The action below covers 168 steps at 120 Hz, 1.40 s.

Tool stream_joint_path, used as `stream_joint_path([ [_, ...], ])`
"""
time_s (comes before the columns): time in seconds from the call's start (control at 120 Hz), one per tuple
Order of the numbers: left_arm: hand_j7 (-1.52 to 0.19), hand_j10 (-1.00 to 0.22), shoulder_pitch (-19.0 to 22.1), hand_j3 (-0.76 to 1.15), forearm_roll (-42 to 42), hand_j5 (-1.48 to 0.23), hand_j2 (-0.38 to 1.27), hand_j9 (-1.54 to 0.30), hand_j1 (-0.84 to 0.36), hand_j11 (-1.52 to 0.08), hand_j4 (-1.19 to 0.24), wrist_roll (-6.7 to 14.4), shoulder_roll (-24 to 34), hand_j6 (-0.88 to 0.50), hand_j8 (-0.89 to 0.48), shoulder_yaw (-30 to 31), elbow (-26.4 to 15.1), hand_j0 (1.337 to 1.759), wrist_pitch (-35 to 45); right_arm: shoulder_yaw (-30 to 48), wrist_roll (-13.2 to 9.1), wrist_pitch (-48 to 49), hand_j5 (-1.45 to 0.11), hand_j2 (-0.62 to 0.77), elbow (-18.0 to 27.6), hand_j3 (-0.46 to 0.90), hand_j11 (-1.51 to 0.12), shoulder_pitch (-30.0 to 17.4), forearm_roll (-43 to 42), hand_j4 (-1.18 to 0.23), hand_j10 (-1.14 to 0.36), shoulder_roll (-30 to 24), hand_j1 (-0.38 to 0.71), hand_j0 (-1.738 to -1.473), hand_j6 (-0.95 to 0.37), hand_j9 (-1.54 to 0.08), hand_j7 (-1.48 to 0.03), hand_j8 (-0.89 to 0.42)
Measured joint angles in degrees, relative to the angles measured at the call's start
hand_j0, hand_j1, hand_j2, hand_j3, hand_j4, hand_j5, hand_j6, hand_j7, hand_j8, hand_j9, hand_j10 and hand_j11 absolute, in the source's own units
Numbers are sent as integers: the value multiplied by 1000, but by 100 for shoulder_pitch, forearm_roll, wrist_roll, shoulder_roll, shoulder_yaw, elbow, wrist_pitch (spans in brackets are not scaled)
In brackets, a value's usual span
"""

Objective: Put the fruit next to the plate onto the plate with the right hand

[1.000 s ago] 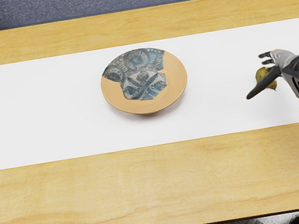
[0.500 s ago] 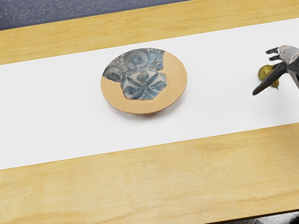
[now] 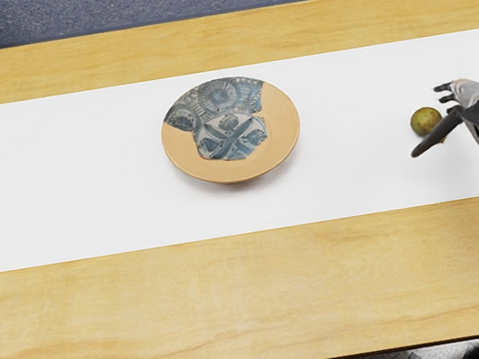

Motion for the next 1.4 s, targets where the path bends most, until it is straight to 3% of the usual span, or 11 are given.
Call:
stream_joint_path([
  [0.292, -1, -1, -1, 0, 0, -1, 0, -1, 348, -1, -1, 0, 0, -1, -1, 0, 0, 1658, 0, -1, 0, 0, -176, -26, -681, 0, -176, -85, -223, -136, -137, 326, -188, -1658, -137, -176, -176, -138],
  [0.842, -1, -1, -1, 0, 0, -1, 0, -1, 348, -1, -1, 0, 0, -1, -1, 0, 0, 1658, 0, -4, 0, 0, -298, -44, -986, 0, -298, -26, -307, -230, -230, 579, -75, -1658, -231, -298, -298, -231],
  [1.4, -1, -1, -1, 0, 0, -1, 0, -1, 348, -1, -1, 0, 0, -1, -1, 0, 0, 1658, 0, 7, 0, 0, -333, -49, -1343, 0, -333, -9, -302, -256, -257, 794, -43, -1658, -257, -333, -333, -257],
])
